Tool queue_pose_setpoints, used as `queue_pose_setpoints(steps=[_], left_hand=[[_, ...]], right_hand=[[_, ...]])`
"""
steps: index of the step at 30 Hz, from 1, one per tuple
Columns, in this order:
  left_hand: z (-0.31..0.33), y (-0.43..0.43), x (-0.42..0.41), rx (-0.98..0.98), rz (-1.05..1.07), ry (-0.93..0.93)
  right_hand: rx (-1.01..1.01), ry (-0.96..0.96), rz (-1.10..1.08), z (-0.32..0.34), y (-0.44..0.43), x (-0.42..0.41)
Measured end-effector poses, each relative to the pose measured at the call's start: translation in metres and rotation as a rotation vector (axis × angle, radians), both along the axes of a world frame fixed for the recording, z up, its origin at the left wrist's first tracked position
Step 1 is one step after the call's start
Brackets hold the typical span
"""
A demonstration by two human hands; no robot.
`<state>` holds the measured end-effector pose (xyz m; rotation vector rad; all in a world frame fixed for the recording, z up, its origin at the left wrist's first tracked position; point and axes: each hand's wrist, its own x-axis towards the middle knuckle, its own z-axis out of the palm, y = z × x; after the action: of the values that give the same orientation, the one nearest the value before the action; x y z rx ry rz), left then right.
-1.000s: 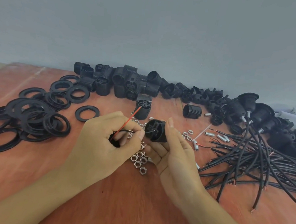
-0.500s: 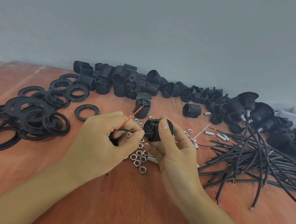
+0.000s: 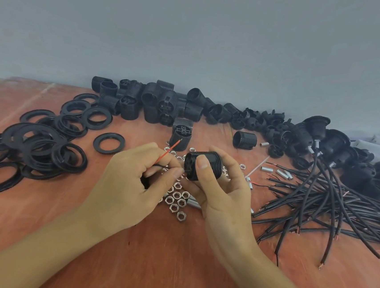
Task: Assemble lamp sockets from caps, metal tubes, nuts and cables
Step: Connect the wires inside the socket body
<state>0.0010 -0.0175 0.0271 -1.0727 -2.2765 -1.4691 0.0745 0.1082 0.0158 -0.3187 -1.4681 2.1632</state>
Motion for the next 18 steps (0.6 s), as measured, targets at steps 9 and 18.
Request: queue_pose_setpoints(steps=[9,18], left_hand=[[-0.0015,-0.0031,-0.0049,0.009,-0.063,0.097],[-0.0028,-0.0028,-0.003,0.019,-0.125,0.03]], right_hand=[[0.085,0.113,0.034,-0.001,-0.0022,0.002],[0.078,0.116,0.044,-0.0078,-0.0051,0.0011]])
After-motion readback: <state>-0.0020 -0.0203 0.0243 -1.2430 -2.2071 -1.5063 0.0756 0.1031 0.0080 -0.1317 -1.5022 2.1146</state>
